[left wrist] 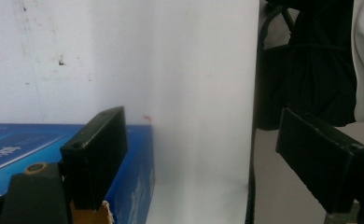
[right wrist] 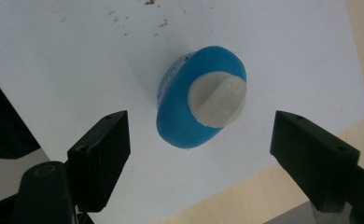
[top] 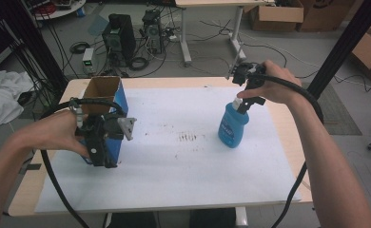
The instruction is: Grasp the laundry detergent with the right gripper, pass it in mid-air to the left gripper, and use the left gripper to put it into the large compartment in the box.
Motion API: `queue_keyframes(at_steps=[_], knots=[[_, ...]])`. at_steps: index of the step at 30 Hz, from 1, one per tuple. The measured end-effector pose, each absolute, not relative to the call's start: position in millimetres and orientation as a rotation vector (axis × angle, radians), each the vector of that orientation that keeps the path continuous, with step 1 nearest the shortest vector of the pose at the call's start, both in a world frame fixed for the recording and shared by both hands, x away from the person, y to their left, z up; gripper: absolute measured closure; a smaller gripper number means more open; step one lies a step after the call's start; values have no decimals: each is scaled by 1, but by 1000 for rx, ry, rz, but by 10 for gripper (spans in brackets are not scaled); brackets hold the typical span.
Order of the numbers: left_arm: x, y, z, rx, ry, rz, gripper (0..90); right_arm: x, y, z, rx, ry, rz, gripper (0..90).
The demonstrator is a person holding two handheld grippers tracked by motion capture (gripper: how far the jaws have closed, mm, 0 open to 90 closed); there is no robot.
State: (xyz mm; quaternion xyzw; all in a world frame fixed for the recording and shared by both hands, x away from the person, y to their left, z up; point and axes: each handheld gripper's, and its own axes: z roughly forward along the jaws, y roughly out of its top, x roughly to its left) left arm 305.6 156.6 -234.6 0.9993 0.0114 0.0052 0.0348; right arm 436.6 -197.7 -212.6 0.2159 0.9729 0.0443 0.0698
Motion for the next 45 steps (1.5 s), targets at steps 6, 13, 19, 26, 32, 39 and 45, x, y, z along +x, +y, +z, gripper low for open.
queue_keyframes(at_steps=[6,13,19,26,32,39,45], knots=[[305,157,-236,3070,31,15,174,432,-203,-218,803,2869,163,198],[305,157,-236,3056,39,22,171,427,-208,-227,921,2841,226,194],[305,157,-237,3061,35,21,172,422,-216,-240,1013,2822,265,194],[306,156,-240,3061,36,17,172,419,-222,-252,1086,2793,315,194],[306,156,-242,3064,39,10,172,417,-222,-264,1118,2760,373,193],[306,157,-243,3062,44,5,172,414,-223,-275,1158,2697,470,186],[306,158,-244,3062,44,5,172,409,-225,-287,1185,2646,540,182]])
